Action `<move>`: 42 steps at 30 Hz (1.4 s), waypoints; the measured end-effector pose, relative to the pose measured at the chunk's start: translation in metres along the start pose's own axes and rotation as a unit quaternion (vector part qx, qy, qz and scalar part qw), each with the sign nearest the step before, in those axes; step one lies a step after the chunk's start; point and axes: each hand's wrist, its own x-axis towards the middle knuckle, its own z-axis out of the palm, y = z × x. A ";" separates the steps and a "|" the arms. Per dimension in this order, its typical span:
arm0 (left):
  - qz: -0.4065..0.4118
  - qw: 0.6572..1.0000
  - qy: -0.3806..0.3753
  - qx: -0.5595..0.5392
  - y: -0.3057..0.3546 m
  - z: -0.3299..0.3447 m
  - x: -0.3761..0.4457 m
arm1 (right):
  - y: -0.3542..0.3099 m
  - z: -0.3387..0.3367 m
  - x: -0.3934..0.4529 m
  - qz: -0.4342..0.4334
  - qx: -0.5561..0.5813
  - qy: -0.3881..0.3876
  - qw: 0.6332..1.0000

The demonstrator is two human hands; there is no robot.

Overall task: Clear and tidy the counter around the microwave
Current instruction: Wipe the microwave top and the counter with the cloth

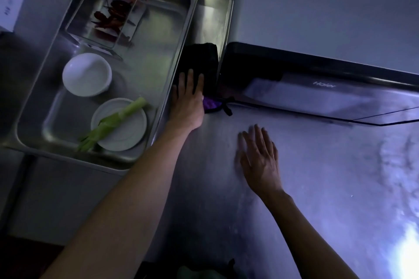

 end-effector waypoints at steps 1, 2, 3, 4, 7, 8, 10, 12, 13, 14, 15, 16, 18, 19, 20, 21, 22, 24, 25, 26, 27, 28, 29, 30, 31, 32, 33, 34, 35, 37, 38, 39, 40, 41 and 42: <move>-0.002 1.000 0.003 -0.002 0.001 0.002 -0.008 | 0.001 0.001 -0.004 -0.001 -0.002 -0.003 1.000; -0.005 1.000 0.007 -0.001 0.001 0.003 -0.017 | 0.001 0.002 -0.008 -0.001 -0.003 -0.006 1.000; -0.008 1.000 0.009 0.001 0.002 0.004 -0.028 | 0.001 0.002 -0.012 -0.001 -0.004 -0.008 1.000; -0.010 1.000 0.006 0.000 0.004 0.004 -0.039 | 0.000 0.003 -0.017 -0.002 -0.003 -0.007 1.000; -0.021 1.000 -0.019 -0.007 0.009 0.006 -0.077 | 0.000 0.005 -0.028 -0.016 0.002 -0.013 1.000; -0.025 0.999 -0.026 -0.004 0.010 0.007 -0.091 | 0.000 0.005 -0.031 -0.021 0.002 -0.018 1.000; -0.030 0.999 -0.031 0.006 0.015 0.012 -0.120 | 0.000 0.007 -0.036 -0.030 0.003 -0.028 0.999; -0.032 0.999 -0.025 0.000 0.021 0.021 -0.151 | -0.002 0.007 -0.041 -0.039 0.003 -0.037 0.999; -0.036 0.999 -0.026 -0.007 0.024 0.024 -0.166 | -0.003 0.008 -0.044 -0.045 0.001 -0.042 0.998; -0.040 0.999 -0.034 -0.013 0.027 0.028 -0.181 | -0.004 0.007 -0.048 -0.051 -0.002 -0.047 0.998; -0.044 0.998 -0.046 -0.016 0.029 0.030 -0.194 | -0.005 0.007 -0.050 -0.053 -0.004 -0.052 0.997; -0.045 0.997 -0.057 -0.013 0.032 0.031 -0.207 | -0.007 0.006 -0.053 -0.055 -0.005 -0.056 0.997; -0.039 0.997 -0.067 -0.006 0.034 0.029 -0.228 | -0.014 0.005 -0.059 -0.060 -0.006 -0.058 0.997; -0.032 0.997 -0.064 -0.010 0.033 0.025 -0.232 | -0.020 0.006 -0.060 -0.063 -0.005 -0.059 0.996; -0.021 0.998 -0.050 -0.021 0.029 0.019 -0.233 | -0.026 0.006 -0.061 -0.065 -0.003 -0.059 0.996; -0.006 0.999 -0.026 -0.035 0.023 0.014 -0.230 | -0.033 0.007 -0.061 -0.068 -0.001 -0.061 0.996; 0.011 0.999 0.003 -0.050 0.014 0.010 -0.225 | -0.040 0.009 -0.059 -0.072 0.002 -0.062 0.995; 0.044 0.997 0.032 -0.060 -0.006 0.006 -0.212 | -0.055 0.011 -0.052 -0.084 0.002 -0.056 0.995; 0.056 0.997 0.026 -0.048 -0.014 0.007 -0.208 | -0.061 0.013 -0.049 -0.088 0.001 -0.050 0.995; 0.068 0.997 0.016 -0.030 -0.020 0.009 -0.205 | -0.067 0.015 -0.046 -0.094 -0.001 -0.045 0.995; 0.077 0.997 0.005 -0.014 -0.024 0.012 -0.204 | -0.071 0.019 -0.043 -0.102 -0.005 -0.048 0.994; 0.083 0.997 -0.003 -0.004 -0.027 0.014 -0.205 | -0.074 0.023 -0.042 -0.112 -0.013 -0.059 0.992; 0.084 0.996 -0.006 0.002 -0.028 0.016 -0.207 | -0.075 0.027 -0.042 -0.120 -0.026 -0.071 0.990; 0.083 0.996 -0.005 0.005 -0.028 0.016 -0.210 | -0.074 0.031 -0.043 -0.124 -0.039 -0.081 0.988; 0.081 0.997 -0.004 0.005 -0.028 0.015 -0.213 | -0.073 0.033 -0.044 -0.123 -0.047 -0.087 0.987; 0.078 0.997 -0.005 0.005 -0.026 0.014 -0.217 | -0.070 0.032 -0.046 -0.122 -0.050 -0.086 0.988; 0.074 0.997 -0.009 0.008 -0.024 0.012 -0.221 | -0.066 0.031 -0.048 -0.123 -0.053 -0.080 0.988; 0.070 0.997 -0.018 0.015 -0.020 0.011 -0.226 | -0.061 0.029 -0.050 -0.124 -0.056 -0.071 0.988; 0.068 0.997 -0.029 0.021 -0.017 0.010 -0.231 | -0.056 0.026 -0.052 -0.124 -0.056 -0.062 0.989; 0.065 0.996 -0.045 0.028 -0.008 0.008 -0.243 | -0.045 0.024 -0.055 -0.112 -0.052 -0.042 0.991; 0.064 0.996 -0.050 0.031 -0.004 0.006 -0.249 | -0.041 0.022 -0.057 -0.100 -0.053 -0.034 0.993; 0.065 0.996 -0.054 0.036 0.001 0.005 -0.255 | -0.037 0.021 -0.059 -0.087 -0.057 -0.031 0.994; 0.072 0.995 -0.055 0.039 0.006 0.005 -0.261 | -0.034 0.019 -0.061 -0.071 -0.061 -0.027 0.995; 0.087 0.994 -0.051 0.036 0.011 0.005 -0.267 | -0.033 0.017 -0.064 -0.054 -0.058 -0.017 0.997; 0.109 0.993 -0.038 0.021 0.014 0.006 -0.272 | -0.032 0.016 -0.069 -0.037 -0.049 0.002 0.998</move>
